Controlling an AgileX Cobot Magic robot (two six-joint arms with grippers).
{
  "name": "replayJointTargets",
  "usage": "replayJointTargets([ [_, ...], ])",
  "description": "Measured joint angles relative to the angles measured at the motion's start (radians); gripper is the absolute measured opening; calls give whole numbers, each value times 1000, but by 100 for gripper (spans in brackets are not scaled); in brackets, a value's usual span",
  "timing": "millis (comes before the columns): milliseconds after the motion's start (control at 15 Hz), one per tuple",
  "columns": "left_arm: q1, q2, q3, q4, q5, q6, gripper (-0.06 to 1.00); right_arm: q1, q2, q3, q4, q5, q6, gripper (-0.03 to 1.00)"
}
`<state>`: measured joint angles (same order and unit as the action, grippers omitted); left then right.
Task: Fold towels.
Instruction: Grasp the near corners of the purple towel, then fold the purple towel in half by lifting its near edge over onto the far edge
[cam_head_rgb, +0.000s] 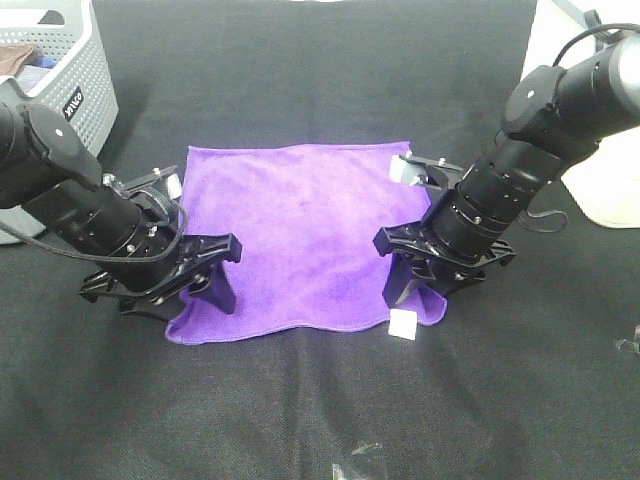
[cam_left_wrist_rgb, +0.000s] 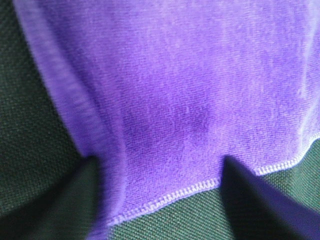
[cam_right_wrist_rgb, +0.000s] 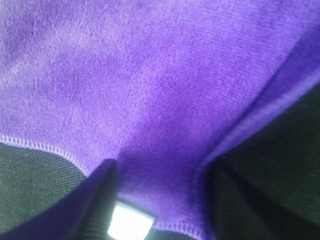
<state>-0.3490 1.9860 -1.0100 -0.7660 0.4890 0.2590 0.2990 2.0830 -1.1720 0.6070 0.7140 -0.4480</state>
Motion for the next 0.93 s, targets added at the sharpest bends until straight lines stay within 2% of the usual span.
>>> replayJointTargets([
  [67, -1, 1, 0, 0, -10, 0, 38, 2, 5, 0, 0, 5, 9, 43],
  [267, -1, 1, 0, 10, -28, 7, 4, 2, 10, 0, 1, 8, 16, 18],
  [400, -1, 1, 0, 44, -30, 41, 0, 2, 11, 2, 2, 8, 16, 3],
  [667, -1, 1, 0, 92, -31, 51, 0, 2, 11, 0, 2, 25, 16, 3],
  [933, -1, -59, -2, 120, -24, 93, 0, 3, -21, -64, -2, 68, 17, 3],
])
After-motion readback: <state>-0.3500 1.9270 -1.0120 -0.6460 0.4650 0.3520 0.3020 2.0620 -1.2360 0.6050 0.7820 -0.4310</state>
